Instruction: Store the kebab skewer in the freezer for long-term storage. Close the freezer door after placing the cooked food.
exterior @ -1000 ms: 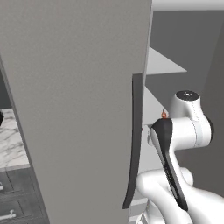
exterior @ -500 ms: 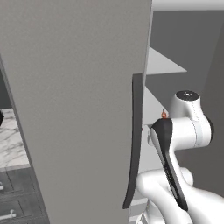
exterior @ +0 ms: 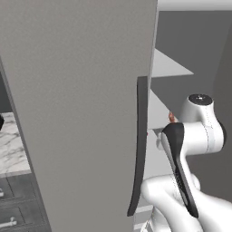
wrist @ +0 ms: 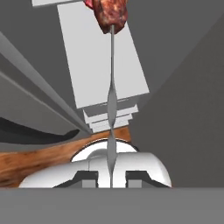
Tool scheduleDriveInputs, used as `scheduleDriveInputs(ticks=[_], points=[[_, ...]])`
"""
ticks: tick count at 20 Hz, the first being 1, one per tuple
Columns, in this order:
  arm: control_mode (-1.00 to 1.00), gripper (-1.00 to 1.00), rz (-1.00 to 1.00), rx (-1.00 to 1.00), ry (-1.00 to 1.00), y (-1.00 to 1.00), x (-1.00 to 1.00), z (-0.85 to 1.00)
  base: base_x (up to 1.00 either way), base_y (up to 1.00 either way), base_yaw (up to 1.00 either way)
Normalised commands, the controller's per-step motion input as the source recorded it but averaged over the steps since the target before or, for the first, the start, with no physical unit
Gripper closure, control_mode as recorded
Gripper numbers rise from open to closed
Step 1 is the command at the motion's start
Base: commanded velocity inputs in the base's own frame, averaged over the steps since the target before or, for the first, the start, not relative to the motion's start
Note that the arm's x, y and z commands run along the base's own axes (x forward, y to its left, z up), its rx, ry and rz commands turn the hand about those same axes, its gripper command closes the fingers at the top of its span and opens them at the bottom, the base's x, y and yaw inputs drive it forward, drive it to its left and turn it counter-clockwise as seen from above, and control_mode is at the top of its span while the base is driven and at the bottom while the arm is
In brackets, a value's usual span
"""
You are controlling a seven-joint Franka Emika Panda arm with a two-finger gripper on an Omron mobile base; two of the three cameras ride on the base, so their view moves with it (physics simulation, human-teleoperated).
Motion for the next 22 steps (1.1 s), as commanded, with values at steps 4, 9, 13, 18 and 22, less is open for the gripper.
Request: scheduleDriveInputs(ticks=[4,9,13,18,22], points=[[-1.00,1.00,0.16,0.04,-0.04,-0.36,0.38,0.00,0.00,0.00,0.00],[-1.00,1.00,0.14,0.02,-0.01,-0.19,0.45,-0.07,0.00,0.00,0.00],[-1.00,1.00,0.08,0.00,-0.02,0.00,0.38,-0.26,0.00,0.00,0.00],[-1.00,1.00,0.04,0.00,0.00,-0.07,0.55,-0.18,0.00,0.00,0.00],[-1.00,1.00,0.01,0.00,0.00,-0.16,0.52,-0.06,0.00,0.00,0.00]])
